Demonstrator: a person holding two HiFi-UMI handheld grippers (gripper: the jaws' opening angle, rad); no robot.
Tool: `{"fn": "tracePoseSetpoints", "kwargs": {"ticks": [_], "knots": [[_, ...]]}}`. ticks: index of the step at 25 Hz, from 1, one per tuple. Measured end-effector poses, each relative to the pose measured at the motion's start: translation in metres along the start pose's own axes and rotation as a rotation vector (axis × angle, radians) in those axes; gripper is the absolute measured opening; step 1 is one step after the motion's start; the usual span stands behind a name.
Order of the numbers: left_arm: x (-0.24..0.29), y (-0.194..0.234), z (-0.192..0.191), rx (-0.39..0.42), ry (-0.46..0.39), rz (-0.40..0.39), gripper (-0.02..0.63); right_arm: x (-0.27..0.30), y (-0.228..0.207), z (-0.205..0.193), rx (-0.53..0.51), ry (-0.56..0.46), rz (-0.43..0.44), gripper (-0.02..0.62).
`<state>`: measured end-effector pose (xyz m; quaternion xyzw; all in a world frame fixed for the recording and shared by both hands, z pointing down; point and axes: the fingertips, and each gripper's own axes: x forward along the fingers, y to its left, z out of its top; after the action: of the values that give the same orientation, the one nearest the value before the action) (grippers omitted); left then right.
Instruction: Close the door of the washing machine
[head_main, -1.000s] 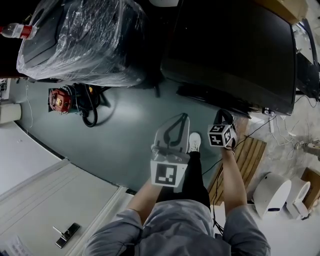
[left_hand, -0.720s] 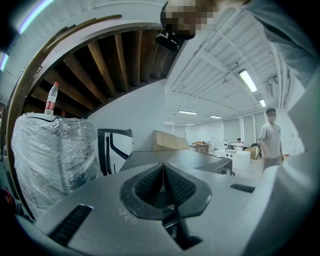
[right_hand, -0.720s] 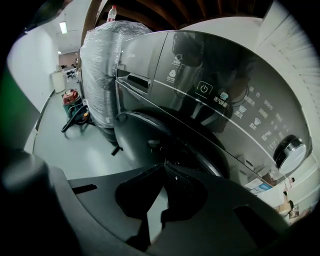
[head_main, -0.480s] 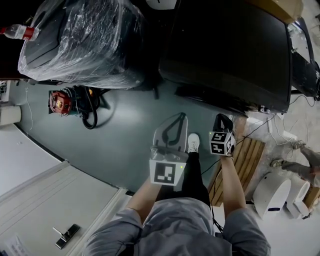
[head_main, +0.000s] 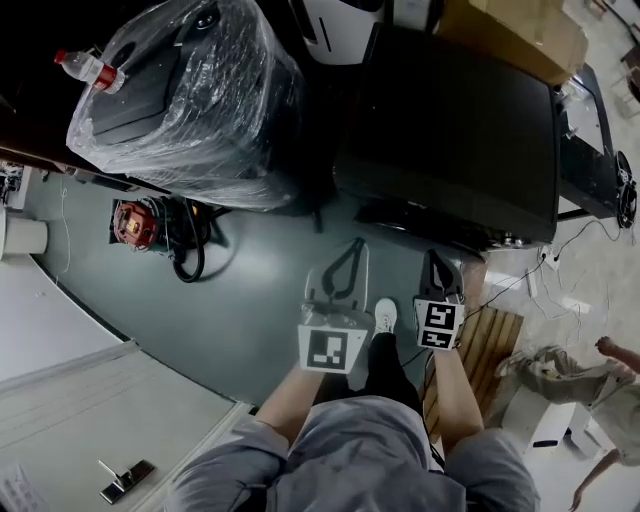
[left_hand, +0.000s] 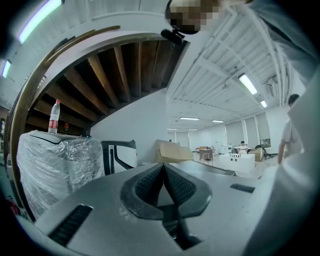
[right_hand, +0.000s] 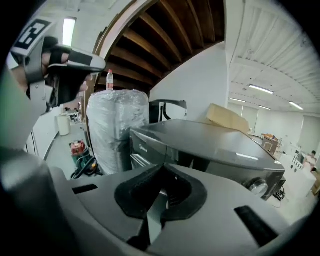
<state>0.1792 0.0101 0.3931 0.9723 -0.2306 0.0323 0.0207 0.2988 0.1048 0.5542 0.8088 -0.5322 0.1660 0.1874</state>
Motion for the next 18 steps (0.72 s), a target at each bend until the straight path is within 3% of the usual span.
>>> {"fn": "tracePoseSetpoints", "kwargs": {"ticks": [18], "knots": [[-0.056, 0.044, 0.054, 0.019, -0.052, 0.093, -0.002, -0.086, 0.056, 0.183, 0.04, -0.357, 0.058, 0.0]]}}
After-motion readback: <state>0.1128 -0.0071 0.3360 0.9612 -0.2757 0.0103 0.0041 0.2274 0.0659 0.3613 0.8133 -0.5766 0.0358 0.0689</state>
